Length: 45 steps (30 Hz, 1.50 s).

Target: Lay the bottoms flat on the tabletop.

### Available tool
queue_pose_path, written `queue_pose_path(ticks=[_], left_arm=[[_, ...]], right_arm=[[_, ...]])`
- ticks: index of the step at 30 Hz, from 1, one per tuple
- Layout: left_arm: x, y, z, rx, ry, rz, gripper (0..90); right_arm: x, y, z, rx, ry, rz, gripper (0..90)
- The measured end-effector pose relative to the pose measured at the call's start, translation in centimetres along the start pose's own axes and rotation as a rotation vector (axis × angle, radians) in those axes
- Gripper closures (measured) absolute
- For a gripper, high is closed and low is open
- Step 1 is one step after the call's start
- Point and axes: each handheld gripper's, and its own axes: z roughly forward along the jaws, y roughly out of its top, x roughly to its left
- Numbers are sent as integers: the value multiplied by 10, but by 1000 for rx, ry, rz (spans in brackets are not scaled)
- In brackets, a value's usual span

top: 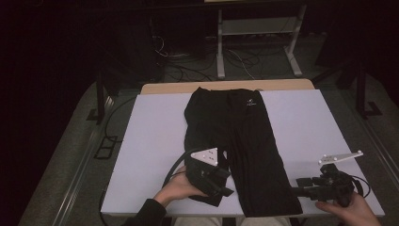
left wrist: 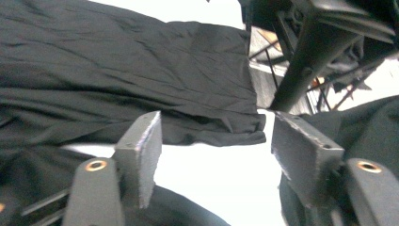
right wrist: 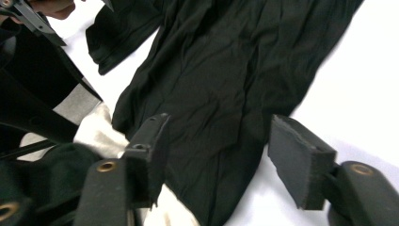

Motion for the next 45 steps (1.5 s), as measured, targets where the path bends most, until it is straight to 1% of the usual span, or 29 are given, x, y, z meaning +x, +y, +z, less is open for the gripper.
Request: queue_pose_path(ticks=[2, 4, 6, 8, 11, 13, 17, 19, 22, 25, 30, 33, 35, 37, 39, 41, 45], left_arm=[[1, 0, -5, -12, 22, -12, 264], [1, 0, -10, -16, 43, -10, 223], [1, 0, -14, -23, 54, -18, 192], [2, 1, -18, -29, 66, -22, 166], [2, 1, -23, -41, 84, -31, 134], [2, 1, -27, -47, 93, -35, 118], [4, 0, -34, -53, 120, -51, 70], [5, -2, -37, -55, 134, -58, 51], [7, -5, -43, -62, 163, -71, 5], [8, -10, -49, -68, 181, -87, 0], [9, -18, -57, -67, 208, -105, 0], [8, -23, -63, -74, 228, -111, 0], [8, -26, -67, -73, 244, -116, 0], [9, -30, -70, -78, 249, -129, 0], [9, -35, -72, -82, 260, -139, 0], [9, -40, -74, -86, 269, -152, 0], [9, -51, -76, -99, 279, -178, 0]], right_arm=[[2, 3, 2, -11, -4, -12, 289], [3, 6, 4, -16, -9, -28, 231], [4, 8, 5, -23, -16, -39, 177], [4, 11, 7, -26, -23, -38, 134], [3, 15, 8, -33, -23, -39, 124], [3, 18, 10, -33, -22, -38, 81], [3, 22, 13, -24, -26, -36, 35], [2, 24, 14, -22, -28, -36, 31], [3, 27, 15, -23, -25, -36, 0], [3, 32, 17, -31, -10, -45, 0], [10, 44, 24, -62, -1, -80, 0], [16, 54, 29, -86, 17, -102, 0], [22, 60, 35, -90, 28, -113, 0], [28, 65, 42, -89, 44, -128, 0], [35, 70, 52, -85, 60, -141, 0], [41, 72, 61, -72, 75, -149, 0], [58, 75, 83, -29, 110, -177, 0]])
